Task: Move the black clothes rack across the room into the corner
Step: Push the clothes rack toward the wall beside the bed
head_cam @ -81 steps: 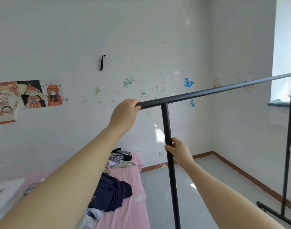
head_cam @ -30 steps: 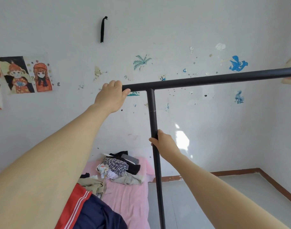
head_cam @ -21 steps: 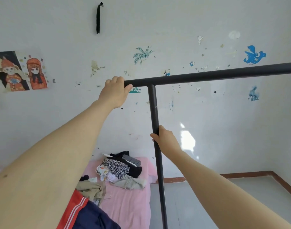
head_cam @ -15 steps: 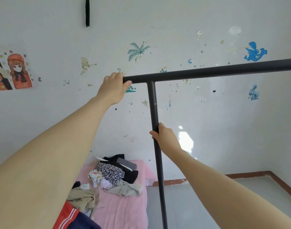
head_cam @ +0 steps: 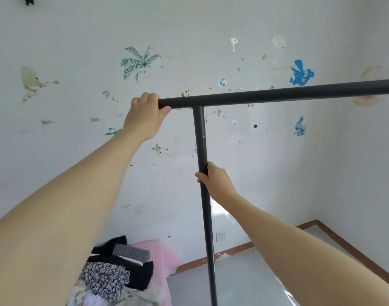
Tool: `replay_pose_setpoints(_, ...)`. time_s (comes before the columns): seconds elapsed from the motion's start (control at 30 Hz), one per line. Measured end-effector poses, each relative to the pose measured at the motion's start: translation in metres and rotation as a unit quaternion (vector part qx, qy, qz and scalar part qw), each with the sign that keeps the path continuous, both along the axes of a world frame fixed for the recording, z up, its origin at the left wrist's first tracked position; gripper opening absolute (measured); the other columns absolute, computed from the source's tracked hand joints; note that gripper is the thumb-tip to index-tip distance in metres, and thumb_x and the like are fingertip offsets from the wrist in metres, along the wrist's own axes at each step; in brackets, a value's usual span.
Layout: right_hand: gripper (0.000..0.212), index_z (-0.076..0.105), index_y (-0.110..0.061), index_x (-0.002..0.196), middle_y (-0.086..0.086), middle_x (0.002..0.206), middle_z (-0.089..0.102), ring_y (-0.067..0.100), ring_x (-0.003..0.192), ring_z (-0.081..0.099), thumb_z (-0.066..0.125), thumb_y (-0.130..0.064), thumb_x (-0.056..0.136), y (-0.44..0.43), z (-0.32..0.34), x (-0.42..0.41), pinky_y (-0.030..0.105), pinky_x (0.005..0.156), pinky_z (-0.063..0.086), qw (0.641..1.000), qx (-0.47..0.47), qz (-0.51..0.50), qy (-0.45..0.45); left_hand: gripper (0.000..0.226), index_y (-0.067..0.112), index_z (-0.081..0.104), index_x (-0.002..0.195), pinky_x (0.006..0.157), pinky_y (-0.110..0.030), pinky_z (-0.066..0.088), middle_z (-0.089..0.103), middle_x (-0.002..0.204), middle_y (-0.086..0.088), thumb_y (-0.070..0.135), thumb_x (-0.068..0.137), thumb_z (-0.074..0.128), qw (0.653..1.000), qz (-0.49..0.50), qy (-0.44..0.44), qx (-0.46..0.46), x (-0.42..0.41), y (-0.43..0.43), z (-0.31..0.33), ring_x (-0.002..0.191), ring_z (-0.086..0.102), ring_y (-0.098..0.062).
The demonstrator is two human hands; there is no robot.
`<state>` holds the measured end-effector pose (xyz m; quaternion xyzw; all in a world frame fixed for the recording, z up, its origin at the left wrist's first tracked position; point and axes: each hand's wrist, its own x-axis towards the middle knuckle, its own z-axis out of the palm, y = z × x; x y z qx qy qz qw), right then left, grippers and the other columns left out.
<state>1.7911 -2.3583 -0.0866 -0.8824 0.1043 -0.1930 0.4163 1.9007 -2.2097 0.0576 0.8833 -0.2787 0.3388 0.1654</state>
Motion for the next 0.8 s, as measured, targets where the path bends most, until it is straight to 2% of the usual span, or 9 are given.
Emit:
replay_pose_setpoints(0.2, 0.024, 0.050, -0.005, 0.100, 0.012, 0.095, 0.069, 0.033, 0.085, 0.065, 0.050, -0.028, 0.095, -0.022, -0.003, 0.063, 0.049, 0.076, 0.056, 1.000, -0.002, -0.016, 0.000, 0.038, 0.006, 0.046, 0.114, 0.078, -0.042, 0.038, 0.051, 0.114, -0.015, 0.038, 0.095, 0.039, 1.000, -0.014, -0.026, 0.007, 0.071, -0.023, 0.000, 0.108, 0.041, -0.036)
replay_pose_setpoints(0.4, 0.023, 0.051, -0.003, 0.101, 0.011, 0.094, 0.071, 0.030, 0.087, 0.067, 0.051, -0.024, 0.094, -0.055, -0.003, 0.126, 0.043, 0.079, 0.056, 1.000, -0.016, 0.010, 0.001, 0.035, 0.006, 0.048, 0.112, 0.084, -0.040, 0.034, 0.052, 0.114, -0.017, 0.035, 0.095, 0.040, 0.999, -0.030, -0.007, 0.009, 0.135, -0.052, 0.002, 0.105, 0.044, -0.038)
replay_pose_setpoints(0.53, 0.022, 0.051, -0.003, 0.101, 0.011, 0.094, 0.071, 0.029, 0.087, 0.067, 0.051, -0.024, 0.094, -0.074, -0.003, 0.164, 0.034, 0.069, 0.053, 0.999, -0.016, 0.025, 0.013, 0.035, 0.006, 0.047, 0.114, 0.082, -0.039, 0.033, 0.051, 0.115, -0.017, 0.033, 0.095, 0.040, 0.999, -0.034, -0.002, 0.004, 0.171, -0.068, 0.001, 0.104, 0.044, -0.039)
replay_pose_setpoints(0.67, 0.024, 0.051, -0.002, 0.102, 0.012, 0.095, 0.071, 0.030, 0.087, 0.067, 0.050, -0.025, 0.095, -0.084, -0.003, 0.192, 0.044, 0.080, 0.056, 0.999, -0.023, 0.022, 0.008, 0.033, 0.007, 0.047, 0.115, 0.081, -0.038, 0.033, 0.051, 0.115, -0.016, 0.033, 0.095, 0.039, 0.999, -0.041, -0.005, 0.006, 0.204, -0.081, 0.000, 0.101, 0.044, -0.038)
replay_pose_setpoints(0.8, 0.023, 0.049, -0.003, 0.101, 0.011, 0.094, 0.070, 0.031, 0.086, 0.067, 0.049, -0.026, 0.095, -0.094, -0.004, 0.220, 0.046, 0.079, 0.056, 0.999, -0.035, 0.016, 0.010, 0.033, 0.008, 0.048, 0.115, 0.082, -0.041, 0.038, 0.052, 0.113, -0.015, 0.034, 0.095, 0.040, 0.999, -0.046, 0.004, 0.014, 0.234, -0.092, 0.003, 0.100, 0.045, -0.037)
